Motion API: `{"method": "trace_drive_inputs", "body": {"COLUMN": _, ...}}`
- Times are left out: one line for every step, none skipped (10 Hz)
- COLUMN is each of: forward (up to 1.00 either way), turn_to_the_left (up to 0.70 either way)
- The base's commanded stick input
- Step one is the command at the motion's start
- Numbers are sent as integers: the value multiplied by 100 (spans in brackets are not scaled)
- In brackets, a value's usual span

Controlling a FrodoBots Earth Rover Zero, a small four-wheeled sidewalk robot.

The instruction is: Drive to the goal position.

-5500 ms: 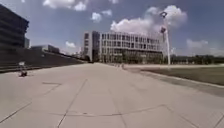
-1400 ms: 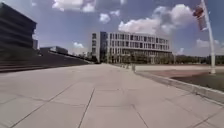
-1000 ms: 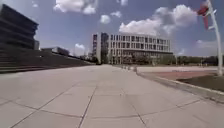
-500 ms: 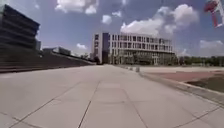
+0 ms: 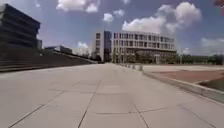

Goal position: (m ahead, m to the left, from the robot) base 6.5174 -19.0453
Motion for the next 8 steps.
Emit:
{"method": "trace_drive_inputs", "body": {"forward": 70, "turn_to_the_left": 0}}
{"method": "trace_drive_inputs", "body": {"forward": 70, "turn_to_the_left": 0}}
{"method": "trace_drive_inputs", "body": {"forward": 70, "turn_to_the_left": 0}}
{"method": "trace_drive_inputs", "body": {"forward": 70, "turn_to_the_left": 0}}
{"method": "trace_drive_inputs", "body": {"forward": 70, "turn_to_the_left": 0}}
{"method": "trace_drive_inputs", "body": {"forward": 70, "turn_to_the_left": 0}}
{"method": "trace_drive_inputs", "body": {"forward": 70, "turn_to_the_left": 0}}
{"method": "trace_drive_inputs", "body": {"forward": 70, "turn_to_the_left": 0}}
